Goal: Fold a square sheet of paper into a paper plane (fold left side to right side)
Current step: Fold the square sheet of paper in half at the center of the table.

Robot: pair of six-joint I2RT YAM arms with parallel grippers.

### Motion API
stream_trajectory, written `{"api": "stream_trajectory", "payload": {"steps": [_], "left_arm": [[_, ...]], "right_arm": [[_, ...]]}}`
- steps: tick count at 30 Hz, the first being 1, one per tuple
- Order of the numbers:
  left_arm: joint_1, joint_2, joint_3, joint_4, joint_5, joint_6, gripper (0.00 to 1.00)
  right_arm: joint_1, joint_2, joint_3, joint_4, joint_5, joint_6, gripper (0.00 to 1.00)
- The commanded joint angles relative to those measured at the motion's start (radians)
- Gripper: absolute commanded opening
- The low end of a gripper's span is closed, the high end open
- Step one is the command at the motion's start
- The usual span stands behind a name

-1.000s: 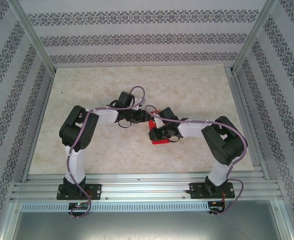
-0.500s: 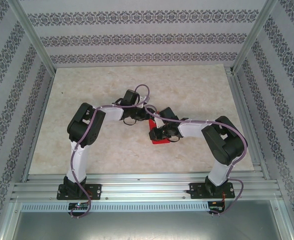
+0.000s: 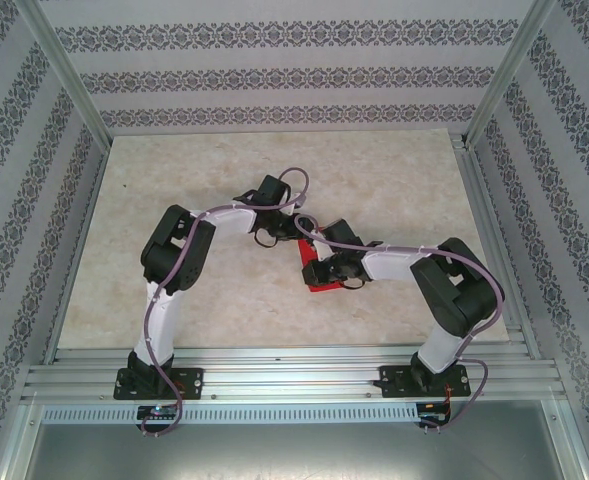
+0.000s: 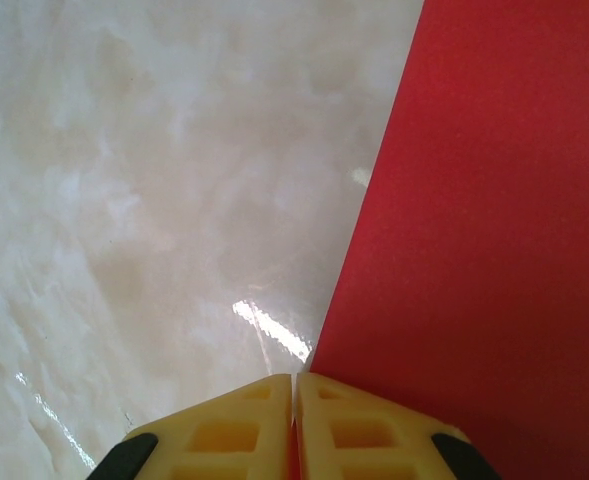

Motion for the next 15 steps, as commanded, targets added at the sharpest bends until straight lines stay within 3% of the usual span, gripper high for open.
{"api": "stream_trajectory", "payload": {"steps": [1, 15], "left_arm": [[-0.009, 0.115, -0.027, -0.143, -0.178, 0.058, 0.36], [-0.063, 0.120, 0.025, -0.262, -0.291, 0.072, 0.36]], "right_arm": [[0.023, -0.018, -0.059, -0.029, 0.004, 0.019, 0.11], [0.031, -0.127, -0.066, -0.008, 0.012, 0.062, 0.11]]}}
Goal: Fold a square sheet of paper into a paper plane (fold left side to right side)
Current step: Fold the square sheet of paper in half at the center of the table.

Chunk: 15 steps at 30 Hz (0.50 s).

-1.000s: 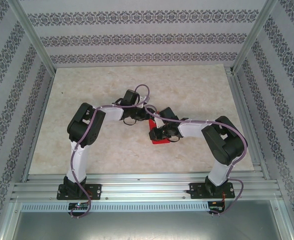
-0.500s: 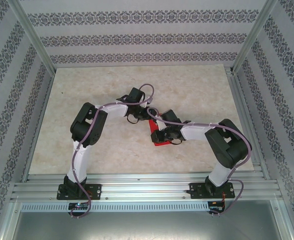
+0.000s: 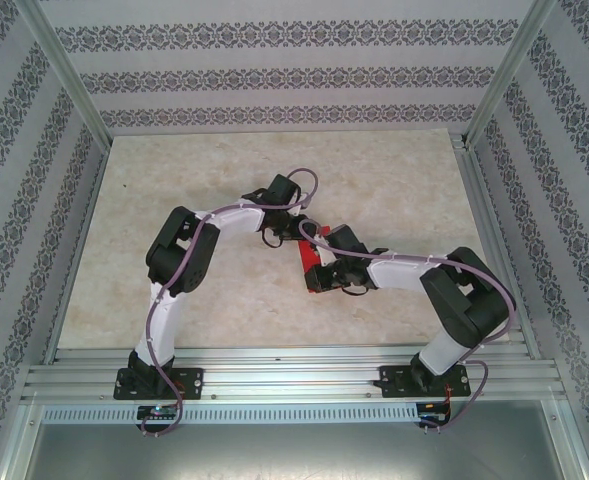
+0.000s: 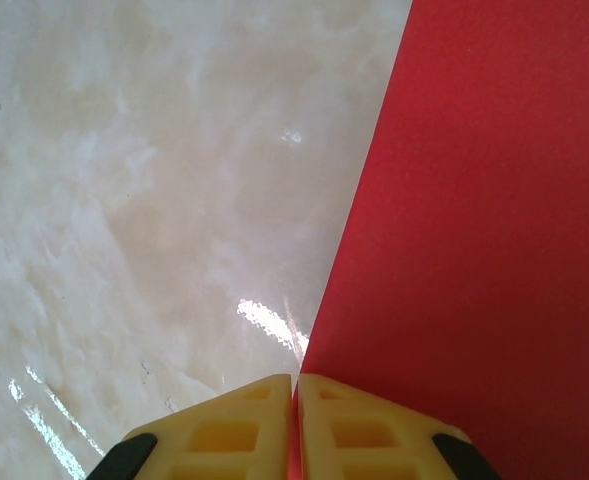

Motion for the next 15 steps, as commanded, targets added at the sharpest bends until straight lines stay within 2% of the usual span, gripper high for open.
{"api": "stream_trajectory", "payload": {"steps": [1, 5, 9, 15], "left_arm": [[-0.015, 0.107, -0.046, -0.146, -0.141, 0.033, 0.36], [-0.017, 0.109, -0.039, -0.144, -0.139, 0.034, 0.36], [-0.018, 0.116, -0.038, -0.142, -0.130, 0.035, 0.36], [-0.017, 0.114, -0.037, -0.143, -0.133, 0.033, 0.36]], "right_arm": [[0.010, -0.051, -0.001, -0.007, -0.002, 0.024, 0.11], [0.012, -0.055, 0.002, 0.048, 0.028, 0.026, 0.10], [0.013, 0.008, 0.031, 0.084, 0.056, 0.003, 0.10], [0.031, 0.096, 0.063, 0.031, 0.067, -0.028, 0.09]]}}
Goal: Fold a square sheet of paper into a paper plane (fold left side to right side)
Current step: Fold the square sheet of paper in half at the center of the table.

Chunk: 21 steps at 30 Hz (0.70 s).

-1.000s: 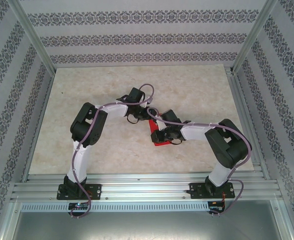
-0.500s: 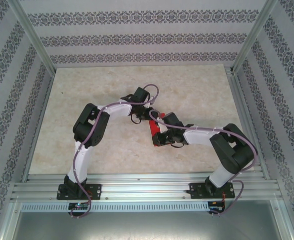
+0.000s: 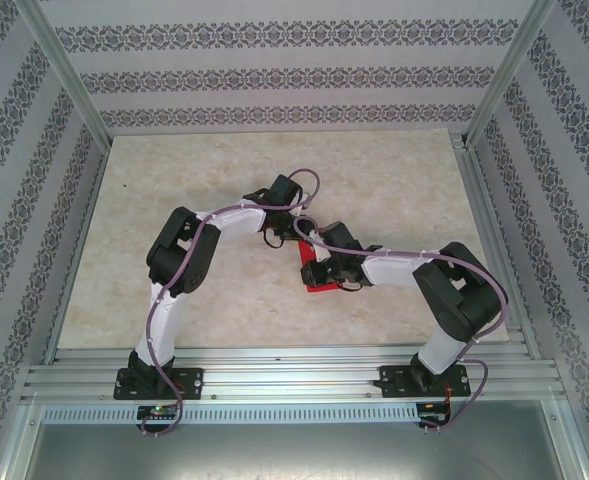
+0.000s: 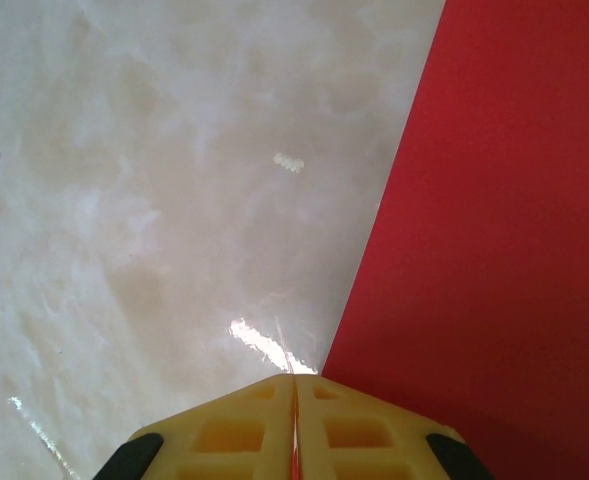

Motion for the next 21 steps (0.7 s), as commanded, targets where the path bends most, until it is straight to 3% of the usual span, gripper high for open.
{"api": "stream_trajectory", "payload": {"steps": [1, 11, 21], "left_arm": [[-0.010, 0.114, -0.044, -0.135, -0.110, 0.029, 0.36], [-0.008, 0.119, -0.039, -0.146, -0.131, 0.033, 0.35], [-0.009, 0.118, -0.038, -0.145, -0.123, 0.037, 0.35]], "right_arm": [[0.015, 0.020, 0.002, -0.015, 0.028, -0.032, 0.09], [0.045, -0.096, -0.162, -0.065, -0.001, 0.020, 0.09], [0.055, -0.219, -0.169, -0.156, -0.019, 0.039, 0.10]]}}
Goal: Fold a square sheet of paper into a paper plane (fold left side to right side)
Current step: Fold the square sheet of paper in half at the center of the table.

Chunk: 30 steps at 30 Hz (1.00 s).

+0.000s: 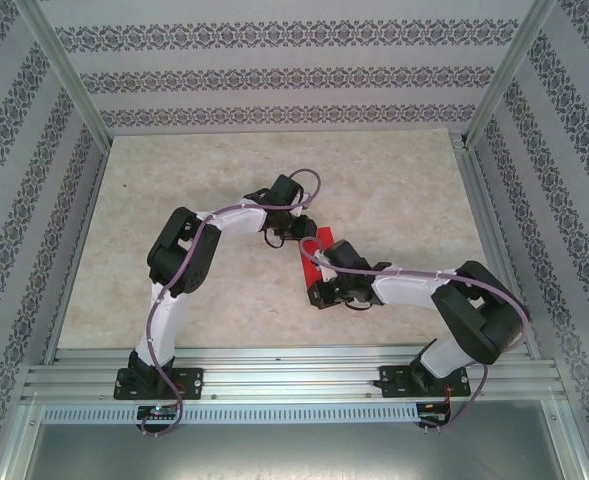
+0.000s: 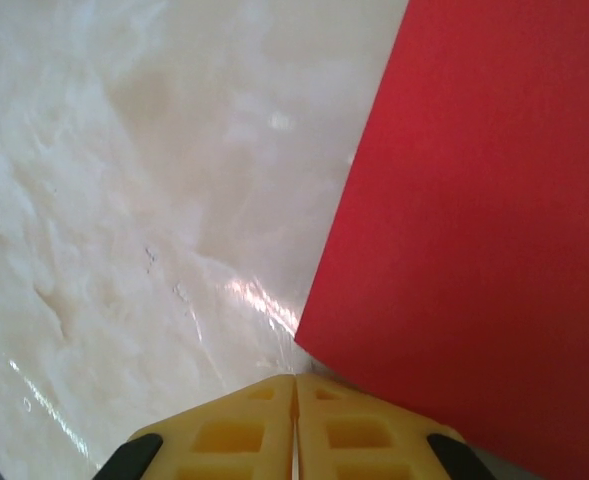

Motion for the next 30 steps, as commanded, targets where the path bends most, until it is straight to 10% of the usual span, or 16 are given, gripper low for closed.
{"api": "stream_trajectory", "payload": {"steps": [1, 17, 30], "left_arm": [[-0.008, 0.114, -0.048, -0.129, -0.106, 0.034, 0.35], [0.013, 0.006, -0.052, 0.016, 0.156, -0.017, 0.43], [0.082, -0.269, -0.269, 0.206, 0.300, -0.059, 0.45]], "right_arm": [[-0.018, -0.062, 0.001, -0.084, -0.032, 0.025, 0.10], [-0.392, -0.015, 0.233, -0.003, -0.123, 0.050, 0.14], [-0.362, 0.247, 0.440, -0.041, -0.157, 0.113, 0.13]]}}
